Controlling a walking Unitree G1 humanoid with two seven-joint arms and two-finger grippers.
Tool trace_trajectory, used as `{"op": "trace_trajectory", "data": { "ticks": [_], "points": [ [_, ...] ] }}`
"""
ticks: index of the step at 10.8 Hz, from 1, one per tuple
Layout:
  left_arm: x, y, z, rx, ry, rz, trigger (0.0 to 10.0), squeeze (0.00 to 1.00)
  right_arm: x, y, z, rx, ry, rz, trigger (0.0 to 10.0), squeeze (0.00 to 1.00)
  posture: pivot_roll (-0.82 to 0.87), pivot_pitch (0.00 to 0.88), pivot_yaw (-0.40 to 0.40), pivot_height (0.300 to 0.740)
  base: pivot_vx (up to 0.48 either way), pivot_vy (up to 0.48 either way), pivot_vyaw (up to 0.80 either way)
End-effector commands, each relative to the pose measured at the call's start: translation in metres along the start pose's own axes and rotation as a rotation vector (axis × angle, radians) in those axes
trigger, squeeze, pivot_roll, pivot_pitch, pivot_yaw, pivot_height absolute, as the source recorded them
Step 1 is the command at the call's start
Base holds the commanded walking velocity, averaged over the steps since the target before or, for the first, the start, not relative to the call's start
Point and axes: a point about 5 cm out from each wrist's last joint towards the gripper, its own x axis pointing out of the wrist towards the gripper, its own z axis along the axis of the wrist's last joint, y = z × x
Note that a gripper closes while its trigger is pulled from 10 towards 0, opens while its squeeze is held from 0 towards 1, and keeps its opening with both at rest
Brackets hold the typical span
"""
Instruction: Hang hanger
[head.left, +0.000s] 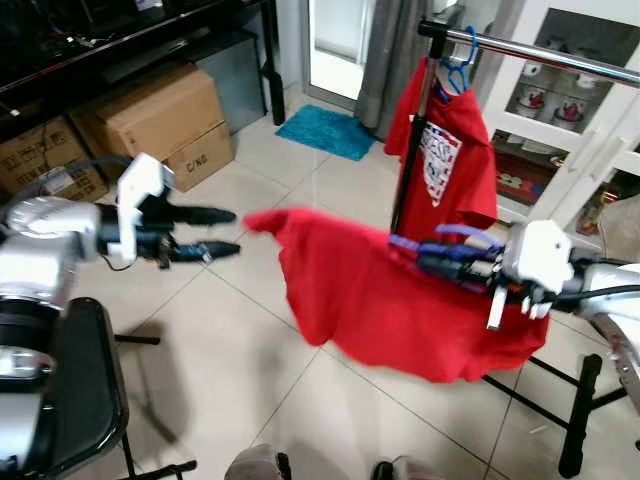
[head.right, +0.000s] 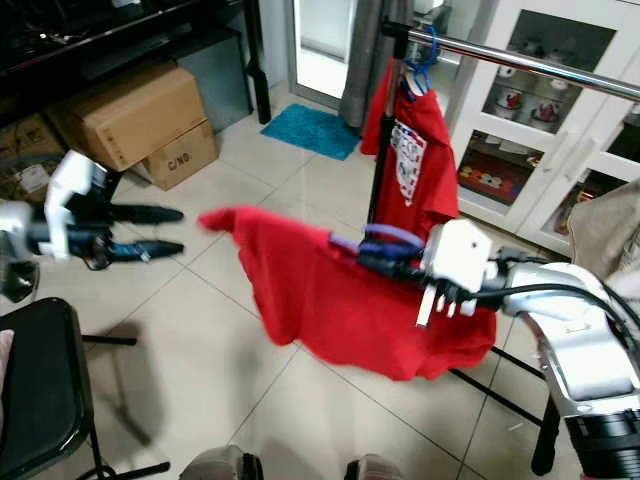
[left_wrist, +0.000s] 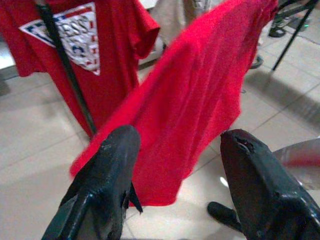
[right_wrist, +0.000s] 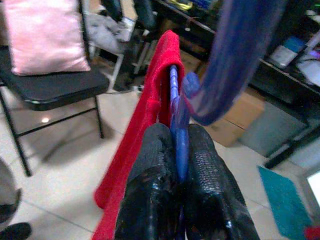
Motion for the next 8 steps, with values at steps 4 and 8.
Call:
{"op": "trace_trajectory", "data": {
  "ticks": [4,8],
  "points": [
    [0.027,-0.002,0.003,0.008,0.001,-0.105,3.7,0.0,0.007,-0.001,0.004,-0.02,-0.028,0.079,0.0,0.0,-0.07,0.0,0.059,0.74,0.0,0.0,0.0],
    [0.028,-0.008,-0.008,-0.002,0.082,-0.171,0.0,0.0,0.011,0.002,0.003,-0.021,-0.032,0.119,0.0,0.0,-0.07,0.0,0.057,0.74,0.0,0.0,0.0]
  ]
}}
